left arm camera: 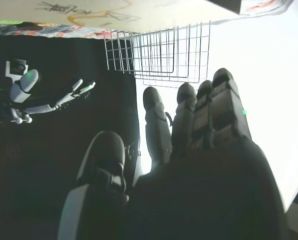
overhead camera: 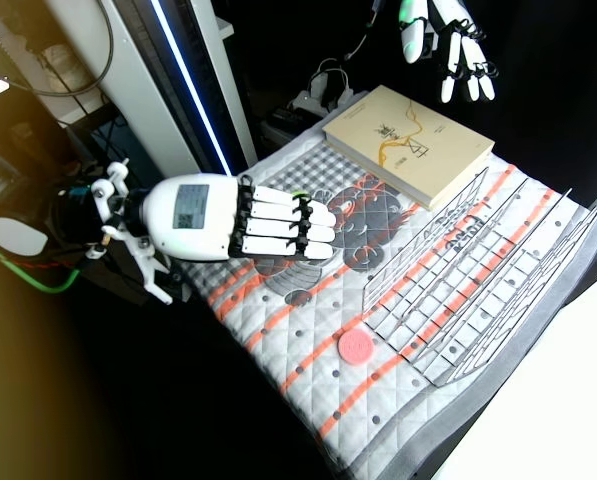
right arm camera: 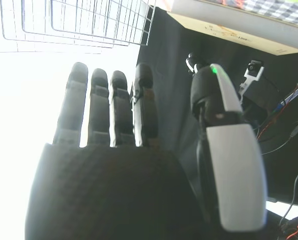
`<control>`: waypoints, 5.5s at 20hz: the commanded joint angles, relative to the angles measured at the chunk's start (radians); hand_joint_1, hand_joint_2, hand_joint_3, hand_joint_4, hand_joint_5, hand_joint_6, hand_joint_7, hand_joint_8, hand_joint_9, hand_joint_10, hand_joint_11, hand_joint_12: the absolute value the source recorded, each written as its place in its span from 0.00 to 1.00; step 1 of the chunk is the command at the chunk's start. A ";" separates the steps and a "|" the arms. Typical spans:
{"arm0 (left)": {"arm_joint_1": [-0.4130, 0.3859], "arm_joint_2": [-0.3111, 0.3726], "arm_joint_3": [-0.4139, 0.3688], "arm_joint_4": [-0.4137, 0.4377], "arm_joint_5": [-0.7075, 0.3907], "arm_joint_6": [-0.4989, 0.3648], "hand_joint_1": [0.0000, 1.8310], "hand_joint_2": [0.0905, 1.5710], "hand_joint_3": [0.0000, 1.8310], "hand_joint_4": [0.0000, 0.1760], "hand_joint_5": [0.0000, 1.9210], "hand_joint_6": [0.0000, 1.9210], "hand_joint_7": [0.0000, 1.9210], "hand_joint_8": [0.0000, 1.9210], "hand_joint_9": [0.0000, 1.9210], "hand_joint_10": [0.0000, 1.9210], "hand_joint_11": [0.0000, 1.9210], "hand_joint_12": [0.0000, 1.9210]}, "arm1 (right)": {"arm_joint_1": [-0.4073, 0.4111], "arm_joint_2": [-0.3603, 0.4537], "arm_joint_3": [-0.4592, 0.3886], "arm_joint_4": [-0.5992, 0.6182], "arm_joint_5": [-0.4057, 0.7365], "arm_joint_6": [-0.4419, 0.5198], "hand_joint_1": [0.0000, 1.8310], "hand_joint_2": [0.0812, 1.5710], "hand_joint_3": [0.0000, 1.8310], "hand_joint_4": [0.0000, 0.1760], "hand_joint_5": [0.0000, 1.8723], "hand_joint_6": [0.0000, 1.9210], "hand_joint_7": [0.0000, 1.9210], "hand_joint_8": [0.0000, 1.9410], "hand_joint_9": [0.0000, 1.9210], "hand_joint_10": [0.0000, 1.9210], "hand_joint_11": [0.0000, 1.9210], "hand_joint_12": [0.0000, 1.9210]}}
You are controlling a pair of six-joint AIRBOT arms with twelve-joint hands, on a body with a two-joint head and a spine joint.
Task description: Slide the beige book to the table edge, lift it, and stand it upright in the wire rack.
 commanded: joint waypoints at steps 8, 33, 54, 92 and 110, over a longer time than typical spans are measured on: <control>0.106 0.017 -0.035 -0.115 -0.247 -0.023 0.11 0.60 0.00 1.00 0.00 0.00 0.00 0.00 0.00 0.00 0.00 0.00 | 0.141 -0.084 0.051 -0.210 -0.033 0.113 0.00 0.79 0.00 0.61 0.09 0.00 0.05 0.00 0.06 0.00 0.00 0.29; 0.258 0.003 -0.022 -0.200 -0.376 -0.166 0.24 0.58 0.00 1.00 0.02 0.00 0.00 0.00 0.00 0.00 0.00 0.16 | 0.347 -0.352 0.203 -0.885 -0.195 0.529 0.00 0.83 0.00 0.00 0.09 0.00 0.07 0.00 0.12 0.00 0.03 0.41; 0.258 -0.027 -0.001 -0.182 -0.358 -0.233 0.24 0.59 0.00 1.00 0.02 0.00 0.00 0.00 0.00 0.00 0.00 0.13 | 0.389 -0.480 0.295 -0.984 -0.247 0.574 0.00 0.85 0.00 0.00 0.10 0.00 0.08 0.00 0.16 0.00 0.08 0.39; 0.258 -0.038 0.004 -0.180 -0.361 -0.245 0.25 0.57 0.00 1.00 0.02 0.00 0.00 0.00 0.00 0.00 0.00 0.13 | 0.415 -0.588 0.359 -0.940 -0.263 0.567 0.00 0.88 0.00 0.00 0.14 0.00 0.18 0.00 0.23 0.00 0.10 0.42; 0.258 -0.045 0.009 -0.180 -0.362 -0.261 0.26 0.57 0.00 1.00 0.04 0.00 0.00 0.00 0.00 0.00 0.00 0.12 | 0.422 -0.625 0.378 -0.940 -0.263 0.570 0.00 0.87 0.00 0.00 0.14 0.00 0.21 0.00 0.27 0.00 0.09 0.53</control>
